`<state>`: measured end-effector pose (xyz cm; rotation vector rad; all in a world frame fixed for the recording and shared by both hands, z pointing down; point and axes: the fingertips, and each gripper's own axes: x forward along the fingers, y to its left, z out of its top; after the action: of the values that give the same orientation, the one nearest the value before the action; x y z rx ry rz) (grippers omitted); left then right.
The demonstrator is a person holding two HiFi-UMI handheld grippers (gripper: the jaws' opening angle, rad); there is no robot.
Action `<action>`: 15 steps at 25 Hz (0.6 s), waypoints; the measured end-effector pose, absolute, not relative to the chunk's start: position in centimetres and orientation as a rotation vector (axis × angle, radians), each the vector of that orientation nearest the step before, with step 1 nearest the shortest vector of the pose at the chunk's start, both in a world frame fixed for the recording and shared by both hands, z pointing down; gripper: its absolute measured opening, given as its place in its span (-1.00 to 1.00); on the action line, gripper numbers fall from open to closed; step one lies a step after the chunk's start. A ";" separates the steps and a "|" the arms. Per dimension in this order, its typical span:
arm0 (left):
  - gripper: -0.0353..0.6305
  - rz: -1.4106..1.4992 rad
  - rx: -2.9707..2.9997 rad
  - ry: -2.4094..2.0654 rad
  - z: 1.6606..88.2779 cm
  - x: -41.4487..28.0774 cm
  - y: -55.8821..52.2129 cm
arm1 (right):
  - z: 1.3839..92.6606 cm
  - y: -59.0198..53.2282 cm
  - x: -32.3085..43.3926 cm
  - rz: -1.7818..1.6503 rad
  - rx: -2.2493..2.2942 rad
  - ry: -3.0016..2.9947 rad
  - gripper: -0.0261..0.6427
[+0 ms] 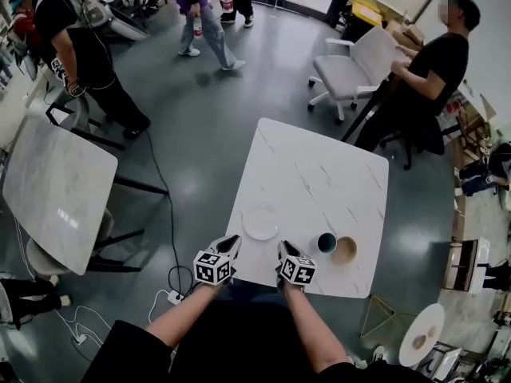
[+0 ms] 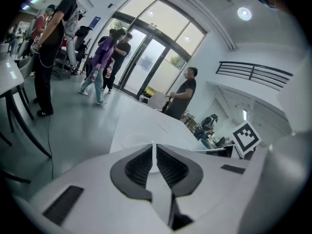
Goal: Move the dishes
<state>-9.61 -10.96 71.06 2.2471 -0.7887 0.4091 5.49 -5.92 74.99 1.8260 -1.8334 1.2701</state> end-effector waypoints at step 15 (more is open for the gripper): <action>-0.47 0.674 2.083 -0.752 80.0 -5.5 -18.7 | 82.2 -12.0 8.0 1.529 1.762 -1.724 -0.57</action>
<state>-5.54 -18.72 80.02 2.0834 -0.7525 0.6740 7.98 -11.95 82.24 1.7616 -1.7240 1.5289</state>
